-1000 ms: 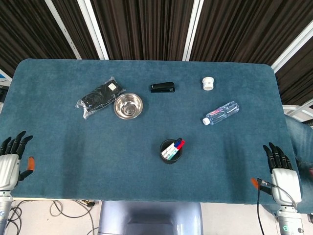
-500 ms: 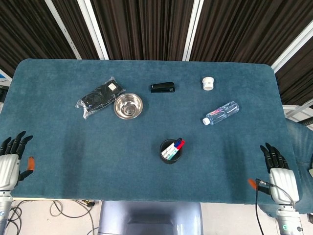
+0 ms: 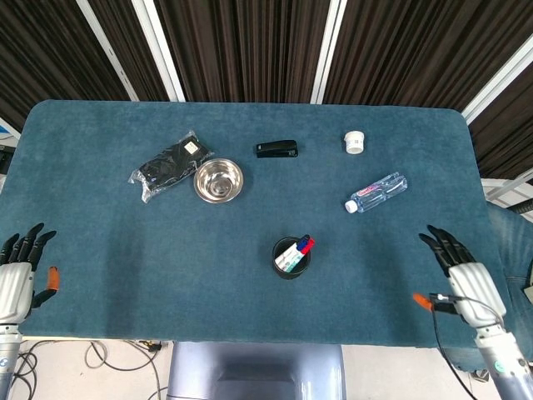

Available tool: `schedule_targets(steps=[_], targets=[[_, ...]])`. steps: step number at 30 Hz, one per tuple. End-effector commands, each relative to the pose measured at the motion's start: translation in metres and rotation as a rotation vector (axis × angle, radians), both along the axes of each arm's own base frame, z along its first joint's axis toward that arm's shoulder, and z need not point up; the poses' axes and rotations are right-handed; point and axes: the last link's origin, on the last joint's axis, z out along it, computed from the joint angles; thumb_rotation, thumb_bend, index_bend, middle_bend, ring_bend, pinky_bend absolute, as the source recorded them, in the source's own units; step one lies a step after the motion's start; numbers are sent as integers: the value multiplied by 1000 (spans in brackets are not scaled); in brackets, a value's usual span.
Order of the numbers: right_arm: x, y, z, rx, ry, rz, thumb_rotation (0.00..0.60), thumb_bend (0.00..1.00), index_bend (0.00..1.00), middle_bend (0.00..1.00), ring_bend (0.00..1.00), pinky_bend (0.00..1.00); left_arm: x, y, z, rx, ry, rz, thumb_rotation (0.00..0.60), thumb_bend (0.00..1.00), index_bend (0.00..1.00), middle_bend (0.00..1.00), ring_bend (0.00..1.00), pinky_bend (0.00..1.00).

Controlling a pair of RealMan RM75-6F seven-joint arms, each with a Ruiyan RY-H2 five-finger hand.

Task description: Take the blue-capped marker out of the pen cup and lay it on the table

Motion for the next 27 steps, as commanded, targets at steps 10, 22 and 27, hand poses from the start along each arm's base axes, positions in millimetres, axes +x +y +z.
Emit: schedule_targets(steps=[10,22,27], targets=[[45,-65,-21,192,-9,105,600,307,159,0,0,158,-1,0,0,-1,-2,9,600,563,144,36,108,39],[88,-87,-50,280,3,166,600,390,229,0,0,158,-2,0,-2,-10,-5,16,600,563,144,37,108,39],[106,-100,-67,316,23,182,600,395,239,0,0,158,-2,1,-1,-8,-8,19,600,564,144,37,109,39]])
